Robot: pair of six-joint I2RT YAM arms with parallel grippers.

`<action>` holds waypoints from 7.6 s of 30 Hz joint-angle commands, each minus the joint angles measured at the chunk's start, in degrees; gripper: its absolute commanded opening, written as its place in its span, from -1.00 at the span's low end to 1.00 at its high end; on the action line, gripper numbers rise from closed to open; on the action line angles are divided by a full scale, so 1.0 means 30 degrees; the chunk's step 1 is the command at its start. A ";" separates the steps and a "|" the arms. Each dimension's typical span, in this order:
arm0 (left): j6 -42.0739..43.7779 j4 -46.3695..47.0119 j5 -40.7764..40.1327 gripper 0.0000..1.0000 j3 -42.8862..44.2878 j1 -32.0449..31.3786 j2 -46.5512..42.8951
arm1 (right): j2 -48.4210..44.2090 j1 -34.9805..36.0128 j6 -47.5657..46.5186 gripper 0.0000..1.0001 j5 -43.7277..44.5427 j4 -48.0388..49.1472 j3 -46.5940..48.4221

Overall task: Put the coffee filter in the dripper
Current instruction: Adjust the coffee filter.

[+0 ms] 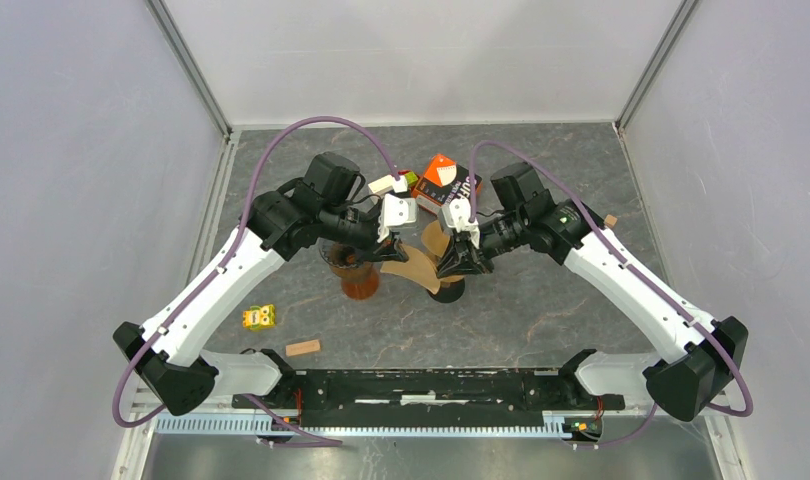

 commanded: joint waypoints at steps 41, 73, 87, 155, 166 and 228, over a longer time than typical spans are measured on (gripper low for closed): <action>-0.3377 0.2922 0.3577 -0.96 0.0066 0.2519 -0.0954 | -0.1015 0.0038 0.4545 -0.70 0.1321 0.5890 0.0129; -0.5529 0.5087 -0.3859 0.53 0.0817 0.2592 -0.0707 | -0.0886 -0.0050 0.8819 -1.00 0.8727 0.7561 0.2098; -1.5086 0.8342 -0.6884 0.77 0.2853 0.2929 0.0996 | 0.1356 -0.0065 1.4125 -1.00 1.6118 0.8601 0.4749; -1.9352 1.5733 -0.0372 0.19 -0.1096 0.3393 0.2506 | 0.1065 -0.0374 1.5400 -1.00 1.3341 1.0540 0.2139; -1.9498 1.6108 -0.0570 0.11 -0.0937 0.3658 0.2630 | 0.0938 -0.0431 1.5365 -1.00 1.2678 1.0777 0.1717; -1.9051 1.6888 -0.0661 0.33 -0.2010 0.4238 0.2281 | 0.1202 -0.1544 1.6322 -1.00 1.1069 1.1267 0.1240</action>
